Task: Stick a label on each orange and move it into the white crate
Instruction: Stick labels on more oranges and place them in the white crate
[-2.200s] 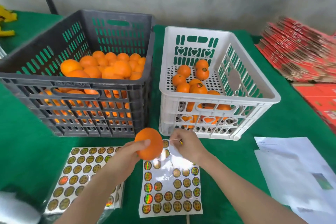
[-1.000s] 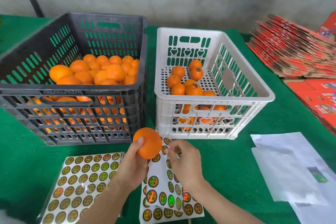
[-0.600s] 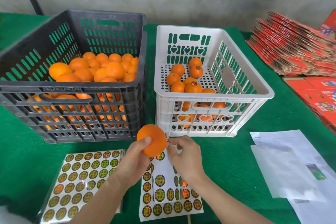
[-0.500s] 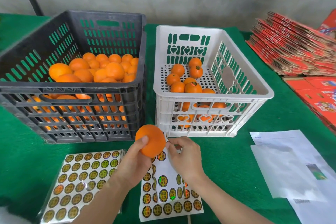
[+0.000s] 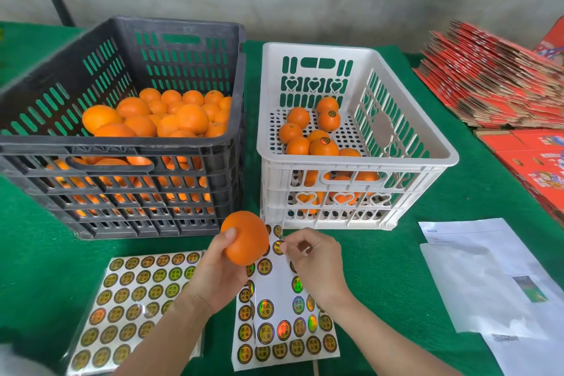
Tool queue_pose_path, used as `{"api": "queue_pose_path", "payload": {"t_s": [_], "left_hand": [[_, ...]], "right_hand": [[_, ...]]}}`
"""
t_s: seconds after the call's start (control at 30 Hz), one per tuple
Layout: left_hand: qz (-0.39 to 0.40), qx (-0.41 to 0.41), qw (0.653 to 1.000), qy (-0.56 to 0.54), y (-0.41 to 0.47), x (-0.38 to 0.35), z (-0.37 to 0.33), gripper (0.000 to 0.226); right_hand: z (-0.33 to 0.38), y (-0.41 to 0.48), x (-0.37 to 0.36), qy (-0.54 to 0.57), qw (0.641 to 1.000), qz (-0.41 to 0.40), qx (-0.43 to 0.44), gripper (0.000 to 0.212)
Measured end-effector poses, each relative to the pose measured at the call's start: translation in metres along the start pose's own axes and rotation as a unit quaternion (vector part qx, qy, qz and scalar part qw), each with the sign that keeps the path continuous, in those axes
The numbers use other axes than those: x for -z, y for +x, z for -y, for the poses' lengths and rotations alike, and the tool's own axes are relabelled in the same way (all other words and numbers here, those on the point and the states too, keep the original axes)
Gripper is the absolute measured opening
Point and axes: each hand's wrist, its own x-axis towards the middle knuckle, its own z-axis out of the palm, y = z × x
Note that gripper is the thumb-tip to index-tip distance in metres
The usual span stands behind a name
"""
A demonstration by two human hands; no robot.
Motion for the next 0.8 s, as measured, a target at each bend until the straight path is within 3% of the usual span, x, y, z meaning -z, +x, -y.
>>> {"api": "queue_pose_path", "payload": {"t_s": [0.17, 0.3, 0.37, 0.5, 0.57, 0.63, 0.73, 0.8], "left_hand": [[0.018, 0.038, 0.994, 0.098, 0.001, 0.003, 0.0, 0.106], [-0.018, 0.062, 0.967, 0.246, -0.004, 0.009, 0.001, 0.1], [-0.029, 0.035, 0.936, 0.348, -0.007, 0.01, -0.001, 0.108], [-0.038, -0.045, 0.891, 0.451, -0.013, 0.006, -0.01, 0.084], [-0.028, -0.047, 0.899, 0.435, -0.015, 0.004, -0.013, 0.086], [-0.015, -0.024, 0.938, 0.346, -0.016, 0.001, -0.014, 0.094], [0.028, 0.017, 0.979, 0.2, -0.015, -0.002, -0.017, 0.09], [0.04, 0.023, 0.989, 0.14, -0.014, -0.005, -0.018, 0.085]], "right_hand": [[-0.014, -0.01, 0.0, -0.081, 0.99, -0.019, 0.118, 0.016], [-0.026, -0.01, 0.001, -0.082, 0.994, 0.038, 0.069, 0.016], [-0.031, -0.009, 0.001, -0.086, 0.991, 0.1, 0.011, 0.014], [-0.035, -0.008, 0.004, -0.107, 0.975, 0.184, -0.056, 0.017], [-0.025, -0.005, 0.008, -0.068, 0.982, 0.165, -0.063, 0.02], [-0.005, 0.002, 0.015, 0.029, 0.987, 0.137, -0.074, 0.022], [0.03, 0.009, 0.024, 0.151, 0.971, 0.174, -0.068, 0.026], [0.045, 0.009, 0.026, 0.154, 0.965, 0.206, -0.044, 0.027]]}}
